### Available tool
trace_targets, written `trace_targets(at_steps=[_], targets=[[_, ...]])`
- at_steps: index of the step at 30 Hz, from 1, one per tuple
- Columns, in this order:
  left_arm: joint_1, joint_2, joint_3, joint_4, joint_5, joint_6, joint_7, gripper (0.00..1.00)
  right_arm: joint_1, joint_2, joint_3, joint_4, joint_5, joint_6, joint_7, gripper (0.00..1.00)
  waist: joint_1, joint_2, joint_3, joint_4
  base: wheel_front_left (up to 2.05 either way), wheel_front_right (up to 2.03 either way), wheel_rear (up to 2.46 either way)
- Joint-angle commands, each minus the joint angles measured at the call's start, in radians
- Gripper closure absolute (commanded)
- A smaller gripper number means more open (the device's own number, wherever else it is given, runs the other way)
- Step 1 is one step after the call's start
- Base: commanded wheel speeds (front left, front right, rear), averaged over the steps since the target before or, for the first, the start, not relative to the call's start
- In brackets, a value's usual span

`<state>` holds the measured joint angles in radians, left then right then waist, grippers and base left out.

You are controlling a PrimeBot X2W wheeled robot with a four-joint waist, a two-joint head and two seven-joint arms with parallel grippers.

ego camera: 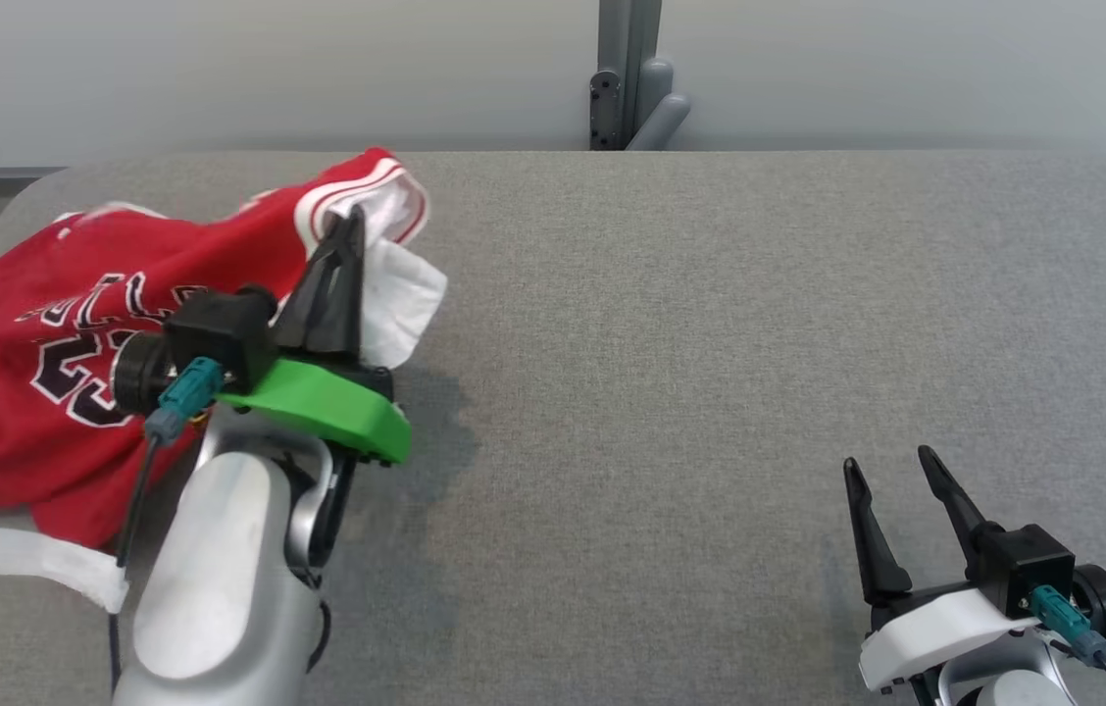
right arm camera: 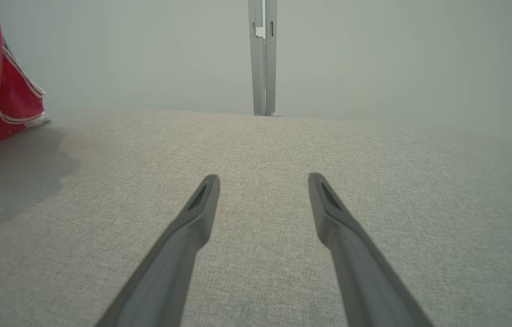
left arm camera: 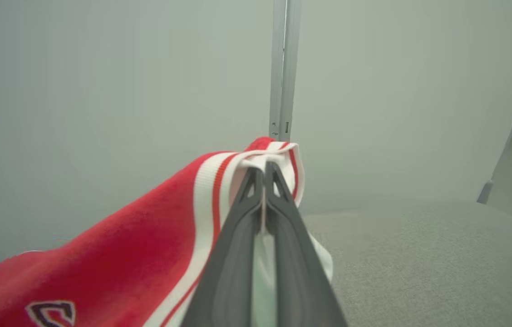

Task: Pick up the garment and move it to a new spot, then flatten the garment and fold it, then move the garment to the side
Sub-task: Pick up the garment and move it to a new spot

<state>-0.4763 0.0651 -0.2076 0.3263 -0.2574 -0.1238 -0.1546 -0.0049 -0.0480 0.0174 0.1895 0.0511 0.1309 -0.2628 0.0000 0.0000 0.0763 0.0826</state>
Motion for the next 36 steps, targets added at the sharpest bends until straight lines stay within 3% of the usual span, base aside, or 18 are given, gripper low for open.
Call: trace_targets(at_steps=[1,6,11,19,22,27,36], targets=[[0.019,-0.009,-0.045,-0.074,-0.019,-0.006,0.027,1.0,0.009,-0.004,-0.003,0.0,0.007,0.0,-0.003,0.0,0.0,0.0,-0.006,-0.025,0.0,0.0,0.0],[0.033,-0.011,-0.142,-0.253,-0.062,0.003,0.098,1.0,0.01,-0.004,-0.004,-0.001,0.017,0.0,-0.003,0.0,0.0,0.0,-0.005,-0.062,0.0,0.0,0.0],[-0.008,-0.013,-0.252,-0.408,-0.132,0.043,0.162,1.0,0.007,-0.004,-0.007,-0.001,0.032,0.0,-0.003,0.0,0.0,0.0,0.003,-0.115,0.0,0.0,0.0],[-0.152,-0.013,-0.4,-0.474,-0.221,0.114,0.181,1.0,-0.011,-0.004,-0.01,0.0,0.045,0.0,-0.003,0.0,0.0,0.0,0.015,-0.2,0.0,0.0,0.0],[-0.203,-0.012,-0.427,-0.438,-0.237,0.156,0.152,1.0,-0.016,-0.004,-0.005,0.004,0.049,0.0,-0.003,0.0,0.0,0.0,0.019,-0.228,0.0,0.0,0.0],[-0.232,-0.012,-0.461,-0.287,-0.246,0.19,0.115,1.0,-0.023,-0.004,0.0,0.006,0.064,0.0,-0.003,0.0,0.0,0.0,0.031,-0.272,0.0,0.0,0.0],[-0.129,-0.008,-0.517,0.085,-0.259,0.168,0.052,1.0,-0.004,-0.004,-0.01,0.01,0.08,0.0,-0.003,0.0,0.0,0.0,0.052,-0.292,0.0,0.0,0.0]])
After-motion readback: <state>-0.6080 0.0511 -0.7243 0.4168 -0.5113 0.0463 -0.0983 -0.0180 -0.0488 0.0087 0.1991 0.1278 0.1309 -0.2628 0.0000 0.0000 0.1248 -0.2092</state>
